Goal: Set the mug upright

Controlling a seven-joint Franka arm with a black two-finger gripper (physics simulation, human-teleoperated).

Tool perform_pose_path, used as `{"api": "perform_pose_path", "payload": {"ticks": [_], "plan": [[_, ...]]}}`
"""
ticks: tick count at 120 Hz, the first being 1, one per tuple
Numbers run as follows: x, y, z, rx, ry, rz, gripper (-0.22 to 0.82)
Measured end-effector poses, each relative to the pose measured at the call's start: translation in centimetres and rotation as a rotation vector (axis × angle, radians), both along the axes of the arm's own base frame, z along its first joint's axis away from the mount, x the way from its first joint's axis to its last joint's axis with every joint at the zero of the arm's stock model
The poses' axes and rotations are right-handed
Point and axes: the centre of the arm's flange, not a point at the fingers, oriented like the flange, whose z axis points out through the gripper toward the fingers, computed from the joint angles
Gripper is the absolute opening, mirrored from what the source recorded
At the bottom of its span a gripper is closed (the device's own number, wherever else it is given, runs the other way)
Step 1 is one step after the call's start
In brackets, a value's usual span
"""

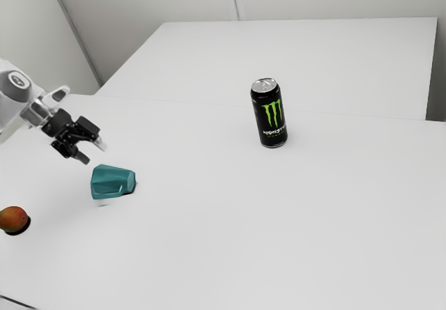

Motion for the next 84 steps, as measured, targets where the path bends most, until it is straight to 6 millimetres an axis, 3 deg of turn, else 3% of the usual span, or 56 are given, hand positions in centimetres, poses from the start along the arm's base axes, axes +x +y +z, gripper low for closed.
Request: {"api": "perform_pose_path", "payload": {"ticks": [11,44,84], "plan": [[0.8,-0.7,-1.4,-0.027,-0.023,-0.060,0.60],[-0.8,3.5,-4.3,-0.087,-0.087,-0.070,0.60],[0.1,8.1,-7.4,-0.170,-0.184,-0.069,0.60]]}}
